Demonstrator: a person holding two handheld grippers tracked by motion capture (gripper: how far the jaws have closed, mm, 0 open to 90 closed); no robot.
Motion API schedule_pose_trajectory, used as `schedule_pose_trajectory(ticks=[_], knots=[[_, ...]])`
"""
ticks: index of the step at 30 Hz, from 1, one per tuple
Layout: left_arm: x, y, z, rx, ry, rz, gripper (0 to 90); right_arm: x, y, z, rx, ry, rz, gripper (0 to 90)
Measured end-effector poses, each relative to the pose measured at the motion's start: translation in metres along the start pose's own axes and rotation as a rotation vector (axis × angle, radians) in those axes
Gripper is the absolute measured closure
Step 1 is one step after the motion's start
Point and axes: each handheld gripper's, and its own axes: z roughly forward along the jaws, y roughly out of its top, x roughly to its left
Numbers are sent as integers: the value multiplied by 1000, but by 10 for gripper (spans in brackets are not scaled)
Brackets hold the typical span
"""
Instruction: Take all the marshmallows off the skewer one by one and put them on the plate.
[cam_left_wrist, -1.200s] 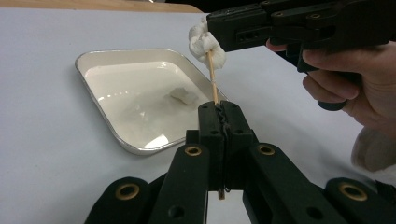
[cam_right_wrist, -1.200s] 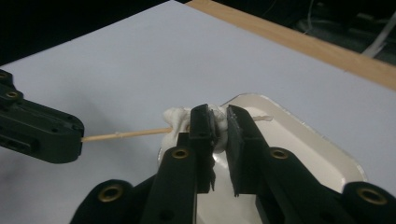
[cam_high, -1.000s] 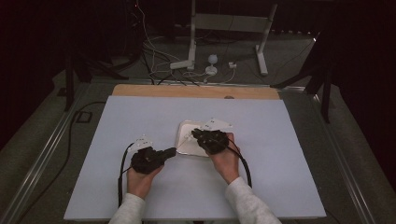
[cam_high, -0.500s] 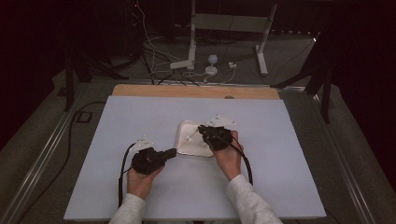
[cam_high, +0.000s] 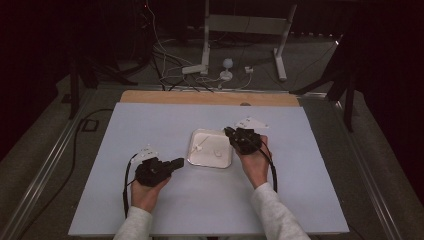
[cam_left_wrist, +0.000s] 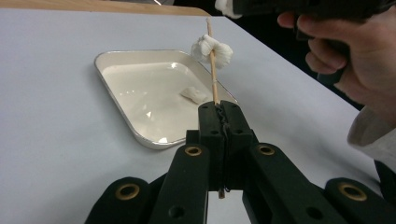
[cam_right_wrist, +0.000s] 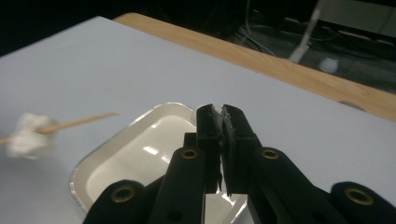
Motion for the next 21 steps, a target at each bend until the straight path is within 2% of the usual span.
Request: schedule_pose_trajectory(ticks=[5,10,11,13,19,20,21], knots=[[-3,0,3,6,-9,9,900,1,0,0,3,46,8,860],[-2,0,2,0,-5,6,900,0,0,1,-1,114,44,853],[-2,0,2,-2,-6,3,900,0,0,1,-1,114,44,853],[-2,0,2,-5,-3,2,900,1,1,3,9,148,48,846],[-1,0,2,-4,-1,0,900,3,0,7,30,178,41,832],[-1,0,2,-3,0,0,900,4,0,8,30,179,48,788],[-1,0,2,-3,0,0,900,4,0,8,30,179,48,788]])
